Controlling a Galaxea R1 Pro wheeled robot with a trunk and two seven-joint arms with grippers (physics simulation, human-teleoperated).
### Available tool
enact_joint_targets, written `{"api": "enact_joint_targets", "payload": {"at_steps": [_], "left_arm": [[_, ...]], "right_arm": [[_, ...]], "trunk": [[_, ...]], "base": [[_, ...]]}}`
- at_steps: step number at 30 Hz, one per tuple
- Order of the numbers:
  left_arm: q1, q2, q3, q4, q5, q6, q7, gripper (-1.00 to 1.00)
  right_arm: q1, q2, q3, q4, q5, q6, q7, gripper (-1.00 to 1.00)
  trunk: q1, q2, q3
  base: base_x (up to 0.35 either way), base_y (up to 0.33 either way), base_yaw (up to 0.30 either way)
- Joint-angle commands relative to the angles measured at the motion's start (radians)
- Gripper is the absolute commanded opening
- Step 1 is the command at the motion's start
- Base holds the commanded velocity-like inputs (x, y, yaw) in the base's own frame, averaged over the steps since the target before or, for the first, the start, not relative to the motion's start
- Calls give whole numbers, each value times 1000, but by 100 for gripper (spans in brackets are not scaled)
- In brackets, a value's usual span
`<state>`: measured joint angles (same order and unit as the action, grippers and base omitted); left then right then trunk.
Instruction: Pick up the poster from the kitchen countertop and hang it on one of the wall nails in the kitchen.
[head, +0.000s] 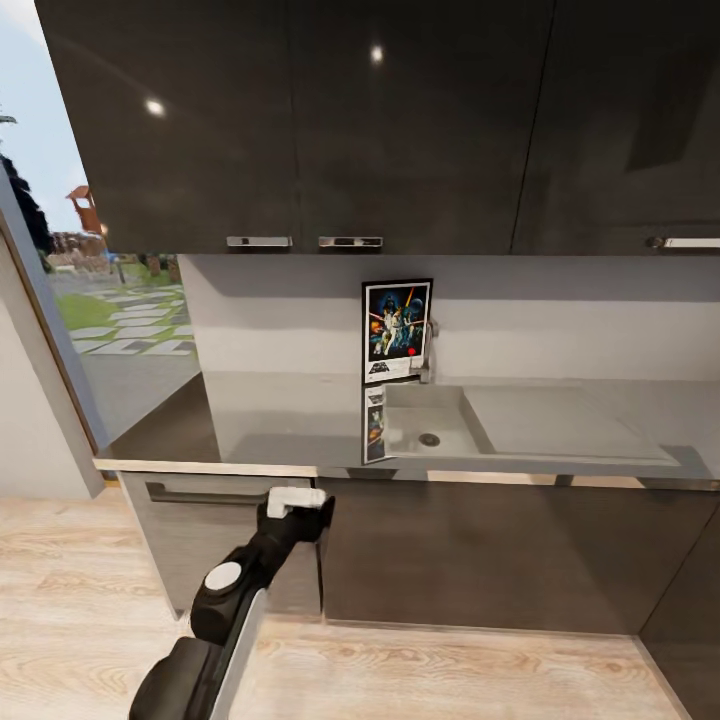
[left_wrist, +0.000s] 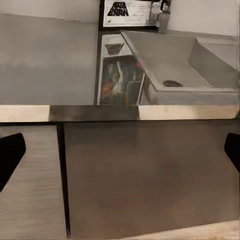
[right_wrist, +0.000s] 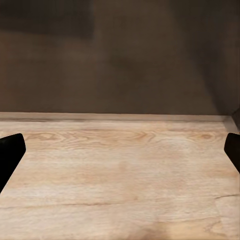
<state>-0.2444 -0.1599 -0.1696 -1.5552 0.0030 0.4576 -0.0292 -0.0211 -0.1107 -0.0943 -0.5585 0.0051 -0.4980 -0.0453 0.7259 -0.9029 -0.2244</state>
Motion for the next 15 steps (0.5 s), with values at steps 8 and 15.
{"api": "enact_joint_targets", "payload": {"at_steps": [8, 15], "left_arm": [[-277, -15, 1, 9, 45, 187, -8, 100], [-314, -15, -6, 25, 135, 206, -37, 100]], "right_arm": [[0, -26, 0, 0, 0, -7, 0, 100], [15, -33, 1, 0, -2, -131, 2, 100]], "trunk": [[0, -1, -2], [0, -1, -2]], "base": [[0, 0, 0], [0, 0, 0]]}}
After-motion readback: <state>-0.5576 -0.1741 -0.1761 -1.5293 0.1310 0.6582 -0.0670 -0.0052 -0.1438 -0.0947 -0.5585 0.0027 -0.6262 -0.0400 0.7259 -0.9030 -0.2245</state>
